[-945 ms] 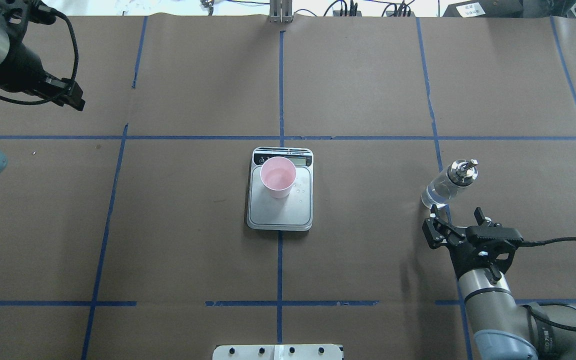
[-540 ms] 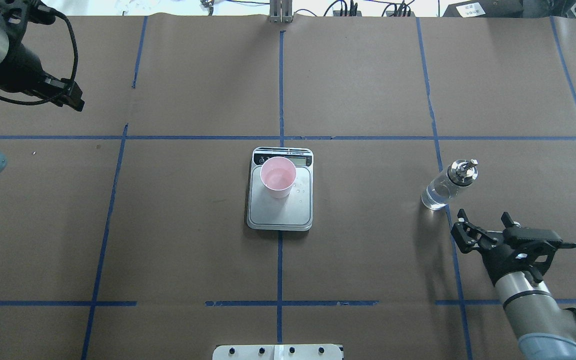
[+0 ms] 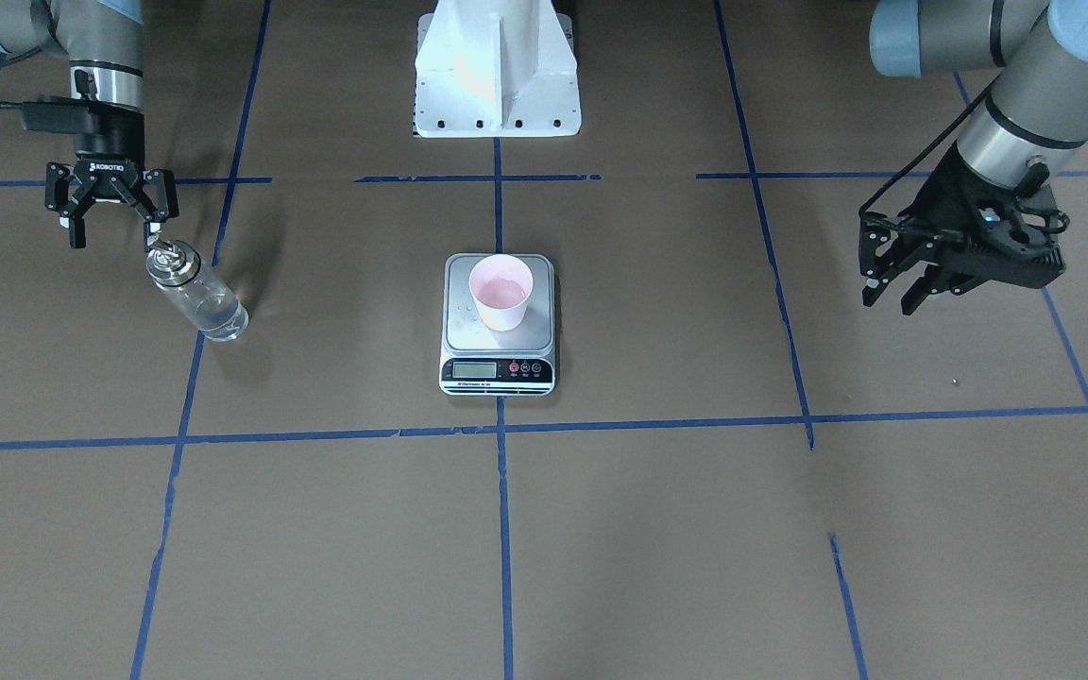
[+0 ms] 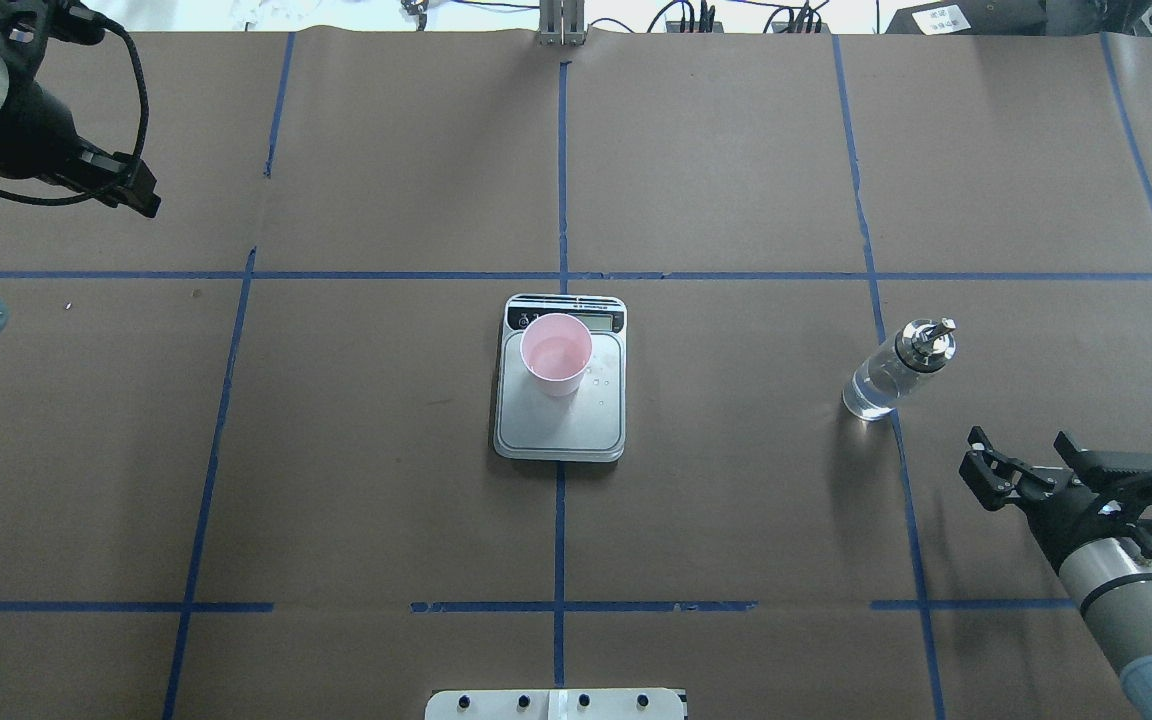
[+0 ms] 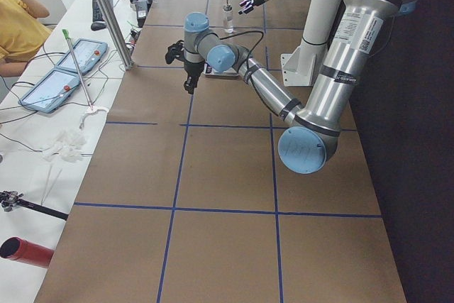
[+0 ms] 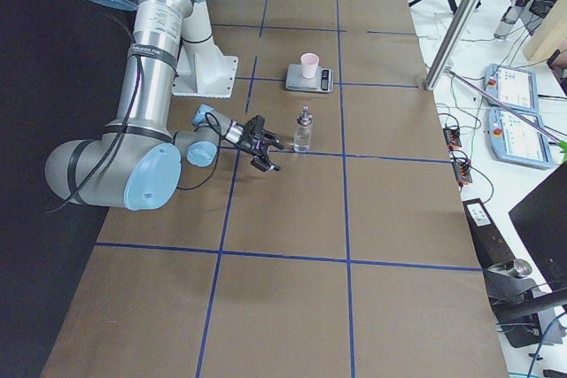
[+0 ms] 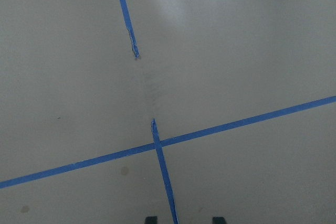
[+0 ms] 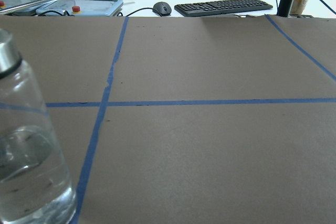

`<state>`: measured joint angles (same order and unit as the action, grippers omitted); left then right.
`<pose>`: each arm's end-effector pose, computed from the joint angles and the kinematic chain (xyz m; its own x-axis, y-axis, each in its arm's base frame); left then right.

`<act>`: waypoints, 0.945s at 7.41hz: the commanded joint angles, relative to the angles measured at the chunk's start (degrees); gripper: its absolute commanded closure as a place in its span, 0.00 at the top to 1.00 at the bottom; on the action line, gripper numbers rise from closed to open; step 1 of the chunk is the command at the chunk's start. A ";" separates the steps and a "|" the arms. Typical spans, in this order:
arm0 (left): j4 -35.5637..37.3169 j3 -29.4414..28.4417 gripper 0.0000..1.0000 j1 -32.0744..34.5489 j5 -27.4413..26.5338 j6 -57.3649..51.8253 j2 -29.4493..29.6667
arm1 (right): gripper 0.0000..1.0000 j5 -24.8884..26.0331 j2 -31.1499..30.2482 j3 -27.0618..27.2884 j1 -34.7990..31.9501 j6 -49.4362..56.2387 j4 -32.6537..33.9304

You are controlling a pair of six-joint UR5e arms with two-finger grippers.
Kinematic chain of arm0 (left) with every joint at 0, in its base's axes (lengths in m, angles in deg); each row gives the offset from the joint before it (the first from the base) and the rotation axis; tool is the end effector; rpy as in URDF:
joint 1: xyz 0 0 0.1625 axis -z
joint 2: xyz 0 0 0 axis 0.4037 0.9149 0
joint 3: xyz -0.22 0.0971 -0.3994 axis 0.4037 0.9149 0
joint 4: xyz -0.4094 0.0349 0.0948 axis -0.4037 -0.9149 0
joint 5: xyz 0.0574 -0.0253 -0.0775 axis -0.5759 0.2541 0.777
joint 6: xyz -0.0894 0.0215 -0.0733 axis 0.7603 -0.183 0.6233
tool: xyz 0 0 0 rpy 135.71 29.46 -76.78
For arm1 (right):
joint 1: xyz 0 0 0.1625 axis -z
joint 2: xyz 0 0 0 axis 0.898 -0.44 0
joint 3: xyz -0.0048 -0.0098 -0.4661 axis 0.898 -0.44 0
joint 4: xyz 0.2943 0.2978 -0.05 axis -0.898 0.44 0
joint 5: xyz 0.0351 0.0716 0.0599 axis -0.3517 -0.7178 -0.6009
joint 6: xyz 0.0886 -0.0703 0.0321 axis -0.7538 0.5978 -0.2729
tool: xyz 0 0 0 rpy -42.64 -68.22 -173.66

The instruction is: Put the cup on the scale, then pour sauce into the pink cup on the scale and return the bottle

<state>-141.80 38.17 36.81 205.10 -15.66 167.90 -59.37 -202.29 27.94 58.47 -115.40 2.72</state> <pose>0.2334 -0.5552 0.3616 0.6772 0.2793 -0.6807 -0.0530 0.9413 0.3335 -0.3147 -0.2550 0.5937 0.7455 0.0919 0.6602 -0.5780 0.5825 0.5716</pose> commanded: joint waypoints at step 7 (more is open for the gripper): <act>-0.74 -18.59 0.45 19.76 5.80 -34.16 -1.64 | 1.00 -43.68 3.15 -2.32 -37.50 29.98 -10.19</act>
<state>-142.21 24.92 51.86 209.88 -41.54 166.16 -95.67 -200.37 25.80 27.56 -89.48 -7.70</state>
